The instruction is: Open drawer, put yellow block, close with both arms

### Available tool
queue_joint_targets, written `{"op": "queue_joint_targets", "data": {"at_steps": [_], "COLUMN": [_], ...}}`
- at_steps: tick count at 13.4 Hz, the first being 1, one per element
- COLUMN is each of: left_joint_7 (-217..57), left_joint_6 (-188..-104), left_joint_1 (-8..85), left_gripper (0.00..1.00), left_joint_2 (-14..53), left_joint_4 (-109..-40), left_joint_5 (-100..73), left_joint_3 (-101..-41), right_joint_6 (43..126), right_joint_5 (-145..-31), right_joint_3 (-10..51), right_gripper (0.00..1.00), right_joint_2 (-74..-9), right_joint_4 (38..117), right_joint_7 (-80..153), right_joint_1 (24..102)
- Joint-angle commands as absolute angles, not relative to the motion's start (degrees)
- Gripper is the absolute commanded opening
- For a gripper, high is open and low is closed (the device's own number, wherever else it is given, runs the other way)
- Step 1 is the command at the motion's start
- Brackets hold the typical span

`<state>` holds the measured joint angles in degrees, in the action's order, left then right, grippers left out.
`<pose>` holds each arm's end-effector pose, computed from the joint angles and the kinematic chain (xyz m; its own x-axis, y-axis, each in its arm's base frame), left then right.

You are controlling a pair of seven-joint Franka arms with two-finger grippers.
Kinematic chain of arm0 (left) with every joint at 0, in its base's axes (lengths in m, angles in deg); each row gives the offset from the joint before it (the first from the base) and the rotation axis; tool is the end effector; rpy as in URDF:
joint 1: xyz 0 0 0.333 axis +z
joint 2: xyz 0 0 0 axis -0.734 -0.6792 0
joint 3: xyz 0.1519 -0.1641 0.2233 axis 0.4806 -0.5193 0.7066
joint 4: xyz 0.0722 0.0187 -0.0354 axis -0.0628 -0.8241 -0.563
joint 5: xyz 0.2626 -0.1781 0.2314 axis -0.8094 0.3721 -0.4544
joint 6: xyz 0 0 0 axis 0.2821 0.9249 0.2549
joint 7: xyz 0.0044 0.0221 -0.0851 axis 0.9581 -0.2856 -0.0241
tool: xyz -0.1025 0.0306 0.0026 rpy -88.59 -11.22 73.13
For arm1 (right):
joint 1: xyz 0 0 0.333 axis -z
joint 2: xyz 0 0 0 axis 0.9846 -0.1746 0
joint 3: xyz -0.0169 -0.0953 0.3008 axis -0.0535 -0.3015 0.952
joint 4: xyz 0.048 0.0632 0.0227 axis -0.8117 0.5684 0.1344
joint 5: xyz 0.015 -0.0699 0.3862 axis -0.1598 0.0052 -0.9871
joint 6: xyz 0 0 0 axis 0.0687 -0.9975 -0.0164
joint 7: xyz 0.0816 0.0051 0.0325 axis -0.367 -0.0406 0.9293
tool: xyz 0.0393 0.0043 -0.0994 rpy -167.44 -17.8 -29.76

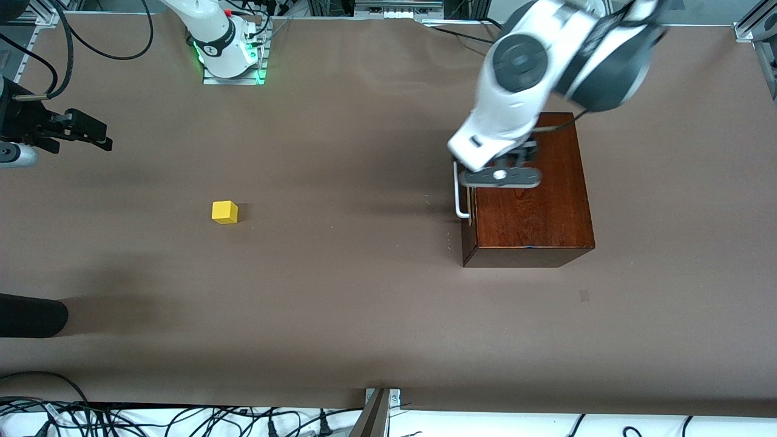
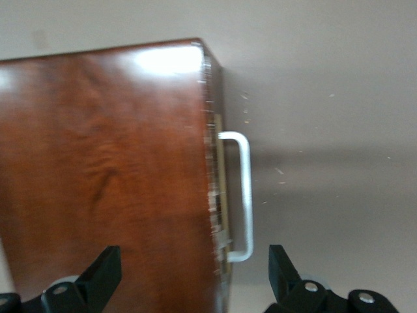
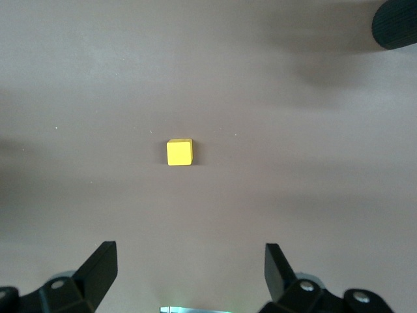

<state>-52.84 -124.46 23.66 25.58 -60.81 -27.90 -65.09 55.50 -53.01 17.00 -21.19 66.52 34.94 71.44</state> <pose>0.5341 -0.3548 0.4618 0.9896 -0.0430 -0.1375 -0.0589 -0.9918 -0.1134 0.5651 0.0007 0.6059 0.9955 0.0512 -0.0801 0.0494 -0.9985 -0.0251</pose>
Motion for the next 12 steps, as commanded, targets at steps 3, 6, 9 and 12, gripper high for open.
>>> {"op": "queue_joint_targets", "data": {"at_steps": [3, 6, 9, 12], "left_joint_7": [-50.61, -47.53, -44.73, -43.22], "left_joint_6": [-127.72, -128.16, -132.54, -133.96], "left_joint_1": [20.34, 18.92, 18.31, 17.6], "left_gripper": [1.0, 1.0, 1.0, 1.0], "left_joint_2": [18.6, 16.74, 16.74, 16.65], "left_joint_4": [-57.82, -60.1, -64.23, -65.65], "left_joint_5": [-29.69, -32.67, -32.77, -32.77], "left_joint_3": [-64.67, -64.58, -64.58, -64.58], "right_joint_6": [56.73, 56.91, 57.7, 59.63], "right_joint_5": [-54.05, -53.35, -53.26, -53.08], "right_joint_3": [17.08, 17.08, 17.16, 18.12], "right_gripper": [1.0, 1.0, 1.0, 1.0], "right_joint_2": [-21.34, -21.43, -21.26, -19.24], "right_joint_4": [65.88, 65.97, 66.32, 69.3], "right_joint_7": [35.16, 34.98, 34.98, 34.89], "right_joint_1": [69.93, 69.4, 68.61, 67.2]}}
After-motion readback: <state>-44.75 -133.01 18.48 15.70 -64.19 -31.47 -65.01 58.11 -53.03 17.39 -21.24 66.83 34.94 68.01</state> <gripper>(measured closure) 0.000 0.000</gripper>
